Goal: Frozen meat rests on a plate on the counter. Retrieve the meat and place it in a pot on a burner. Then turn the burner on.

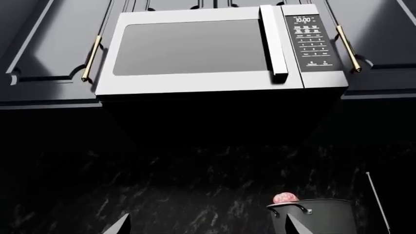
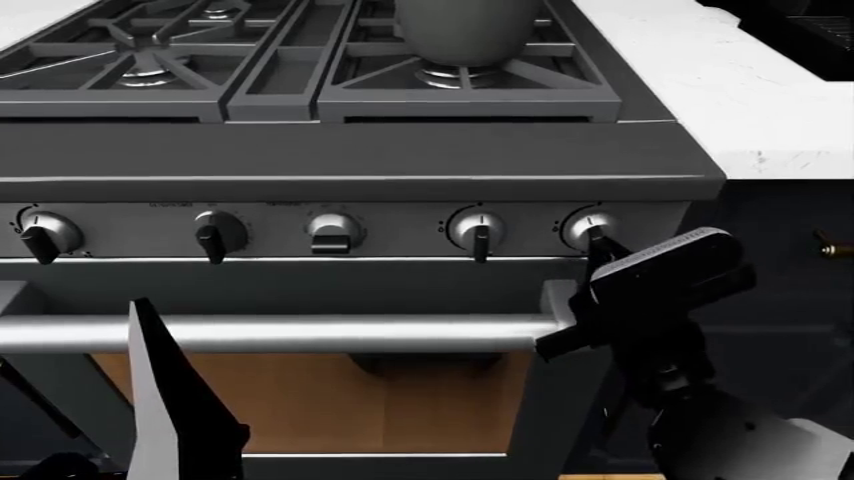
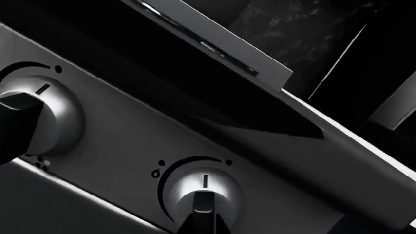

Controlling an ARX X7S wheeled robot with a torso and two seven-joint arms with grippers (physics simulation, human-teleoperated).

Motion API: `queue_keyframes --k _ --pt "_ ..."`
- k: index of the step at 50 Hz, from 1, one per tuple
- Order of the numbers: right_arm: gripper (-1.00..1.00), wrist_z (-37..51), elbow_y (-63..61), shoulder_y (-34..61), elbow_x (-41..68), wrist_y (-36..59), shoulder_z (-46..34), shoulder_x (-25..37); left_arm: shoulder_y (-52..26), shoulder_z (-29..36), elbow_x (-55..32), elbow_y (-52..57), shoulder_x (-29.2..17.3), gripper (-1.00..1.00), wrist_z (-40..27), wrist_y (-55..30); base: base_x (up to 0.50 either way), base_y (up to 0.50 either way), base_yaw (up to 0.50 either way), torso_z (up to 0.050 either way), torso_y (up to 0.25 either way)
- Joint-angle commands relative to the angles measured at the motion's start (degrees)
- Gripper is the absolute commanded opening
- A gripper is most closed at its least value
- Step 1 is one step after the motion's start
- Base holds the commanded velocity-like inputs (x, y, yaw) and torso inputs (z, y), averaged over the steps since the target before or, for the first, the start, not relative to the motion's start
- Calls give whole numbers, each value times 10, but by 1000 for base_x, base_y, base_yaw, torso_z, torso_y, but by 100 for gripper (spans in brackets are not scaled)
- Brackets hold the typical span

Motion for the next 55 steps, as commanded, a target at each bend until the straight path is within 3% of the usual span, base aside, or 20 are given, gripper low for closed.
queue_keyframes --k 1,36,55 --pt "-100 -41 0 9 37 -2 -43 -4 3 -3 0 -1 2 100 2 0 0 0 0 0 0" --pt "-100 -89 -11 40 -10 36 -104 8 12 -15 -3 0 5 100 10 -2 0 0 0 0 -2" --pt "-100 -87 -4 42 5 36 -90 9 16 -22 -5 0 7 100 14 -1 0 0 0 -1 -3"
